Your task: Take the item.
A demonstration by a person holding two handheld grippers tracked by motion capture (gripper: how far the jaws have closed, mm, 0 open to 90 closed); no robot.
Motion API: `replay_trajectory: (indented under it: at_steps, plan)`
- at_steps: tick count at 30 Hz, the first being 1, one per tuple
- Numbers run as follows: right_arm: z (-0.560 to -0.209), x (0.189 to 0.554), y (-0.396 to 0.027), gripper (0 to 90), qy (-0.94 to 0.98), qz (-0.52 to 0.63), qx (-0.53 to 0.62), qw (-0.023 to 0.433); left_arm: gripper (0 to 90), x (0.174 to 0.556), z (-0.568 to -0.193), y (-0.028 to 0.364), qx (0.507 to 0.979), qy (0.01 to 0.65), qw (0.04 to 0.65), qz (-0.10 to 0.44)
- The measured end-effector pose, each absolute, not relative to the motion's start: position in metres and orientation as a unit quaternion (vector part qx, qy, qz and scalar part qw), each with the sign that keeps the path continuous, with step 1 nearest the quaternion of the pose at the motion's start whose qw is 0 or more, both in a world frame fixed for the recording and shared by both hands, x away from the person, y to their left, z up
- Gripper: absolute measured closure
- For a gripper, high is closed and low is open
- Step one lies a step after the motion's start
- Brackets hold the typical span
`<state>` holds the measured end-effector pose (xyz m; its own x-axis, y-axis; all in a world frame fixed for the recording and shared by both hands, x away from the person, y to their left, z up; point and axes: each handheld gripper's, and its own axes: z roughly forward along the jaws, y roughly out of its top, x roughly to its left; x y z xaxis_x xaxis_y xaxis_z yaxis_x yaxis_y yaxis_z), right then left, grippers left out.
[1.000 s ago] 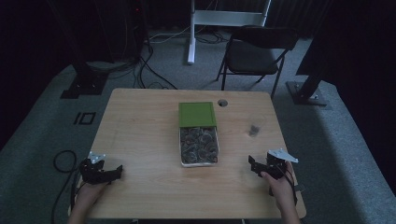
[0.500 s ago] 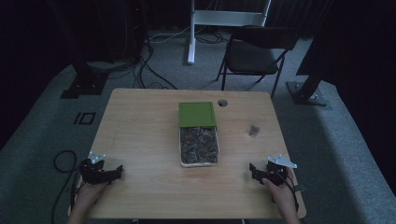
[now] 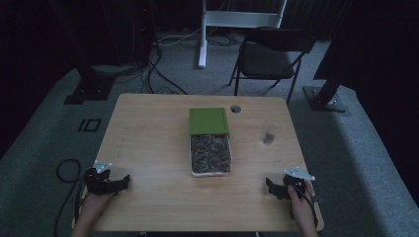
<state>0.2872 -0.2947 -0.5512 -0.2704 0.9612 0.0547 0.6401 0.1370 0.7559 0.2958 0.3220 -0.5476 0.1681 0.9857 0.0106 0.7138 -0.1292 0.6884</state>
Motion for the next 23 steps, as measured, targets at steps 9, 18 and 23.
replay_trajectory:
  at_steps: [9, 18, 23]
  plan:
    - [-0.5531, 0.2842, -0.2921, 13.2, 0.740, 0.323, 0.542, 0.231, 0.5, 0.2958, -0.5476, 0.3220, 0.711, 0.598, 0.280, 0.243]
    - [-0.5531, 0.2843, -0.2918, 12.6, 0.740, 0.322, 0.543, 0.231, 0.5, 0.2958, -0.5477, 0.3213, 0.708, 0.601, 0.279, 0.244]
    - [-0.5532, 0.2845, -0.2920, 12.4, 0.740, 0.322, 0.543, 0.231, 0.5, 0.2962, -0.5476, 0.3191, 0.700, 0.610, 0.275, 0.248]
